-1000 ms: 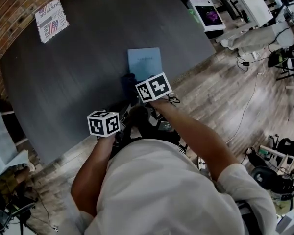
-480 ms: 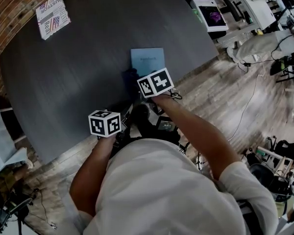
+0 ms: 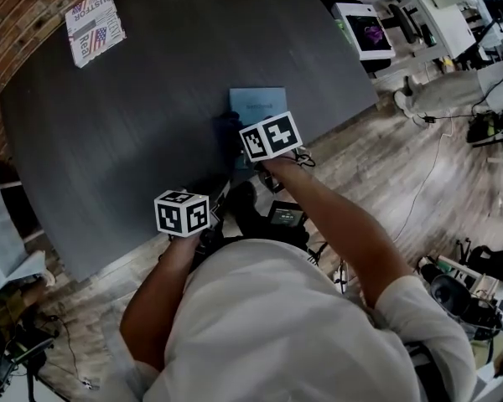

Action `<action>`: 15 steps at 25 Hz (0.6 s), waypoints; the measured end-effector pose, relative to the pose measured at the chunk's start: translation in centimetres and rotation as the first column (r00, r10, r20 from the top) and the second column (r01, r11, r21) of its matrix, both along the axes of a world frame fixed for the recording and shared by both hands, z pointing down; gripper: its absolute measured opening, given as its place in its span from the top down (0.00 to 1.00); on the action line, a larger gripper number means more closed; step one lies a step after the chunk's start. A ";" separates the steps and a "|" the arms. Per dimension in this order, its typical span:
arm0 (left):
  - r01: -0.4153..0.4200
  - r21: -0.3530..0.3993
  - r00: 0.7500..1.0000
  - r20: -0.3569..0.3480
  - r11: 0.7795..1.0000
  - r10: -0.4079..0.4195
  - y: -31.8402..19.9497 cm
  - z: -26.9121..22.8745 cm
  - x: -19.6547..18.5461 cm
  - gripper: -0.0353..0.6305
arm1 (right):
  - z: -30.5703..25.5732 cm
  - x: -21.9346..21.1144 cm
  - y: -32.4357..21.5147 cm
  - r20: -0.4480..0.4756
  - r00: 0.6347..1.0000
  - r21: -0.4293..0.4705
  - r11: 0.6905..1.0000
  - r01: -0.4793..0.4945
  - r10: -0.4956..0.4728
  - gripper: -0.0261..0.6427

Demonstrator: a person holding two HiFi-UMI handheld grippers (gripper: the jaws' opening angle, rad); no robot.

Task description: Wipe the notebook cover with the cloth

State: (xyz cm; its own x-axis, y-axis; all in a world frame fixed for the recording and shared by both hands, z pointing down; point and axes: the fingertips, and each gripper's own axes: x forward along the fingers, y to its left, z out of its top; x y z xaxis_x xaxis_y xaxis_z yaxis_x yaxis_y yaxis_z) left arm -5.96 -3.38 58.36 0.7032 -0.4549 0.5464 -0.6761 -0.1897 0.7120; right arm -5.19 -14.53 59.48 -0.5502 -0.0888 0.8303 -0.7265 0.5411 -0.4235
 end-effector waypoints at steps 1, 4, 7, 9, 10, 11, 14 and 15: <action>0.002 -0.001 1.000 0.000 1.000 -0.002 -0.1 0.0 -0.1 0.89 | 0.0 0.0 -0.3 0.000 1.000 0.001 1.000 -0.002 0.002 0.79; 0.010 -0.004 1.000 -0.002 1.000 -0.010 -0.4 0.1 -0.4 0.89 | 0.0 -0.1 -1.2 -0.001 1.000 0.002 1.000 -0.007 0.007 0.79; 0.015 -0.008 1.000 -0.004 1.000 -0.015 -0.6 0.2 -0.5 0.89 | 0.0 -0.1 -2.0 0.000 1.000 0.003 1.000 -0.015 0.015 0.79; 0.021 -0.011 1.000 -0.006 1.000 -0.021 -0.8 0.2 -0.7 0.89 | 0.0 -0.2 -2.6 0.002 1.000 0.005 1.000 -0.020 0.020 0.79; 0.024 -0.012 1.000 -0.006 1.000 -0.024 -0.9 0.2 -0.8 0.89 | -0.1 -0.3 -2.9 0.002 1.000 0.008 1.000 -0.021 0.021 0.79; 0.027 -0.012 1.000 -0.007 1.000 -0.027 -0.9 0.2 -0.9 0.89 | -0.1 -0.4 -3.2 0.002 1.000 0.011 1.000 -0.021 0.021 0.79; 0.032 -0.011 0.999 -0.011 0.999 -0.032 -1.1 0.2 -1.0 0.89 | -0.1 -0.6 -3.8 0.002 1.000 0.014 1.000 -0.023 0.023 0.79; 0.033 -0.011 0.999 -0.011 0.999 -0.034 -1.2 0.2 -1.0 0.89 | -0.1 -0.6 -4.1 0.002 1.000 0.015 1.000 -0.024 0.024 0.79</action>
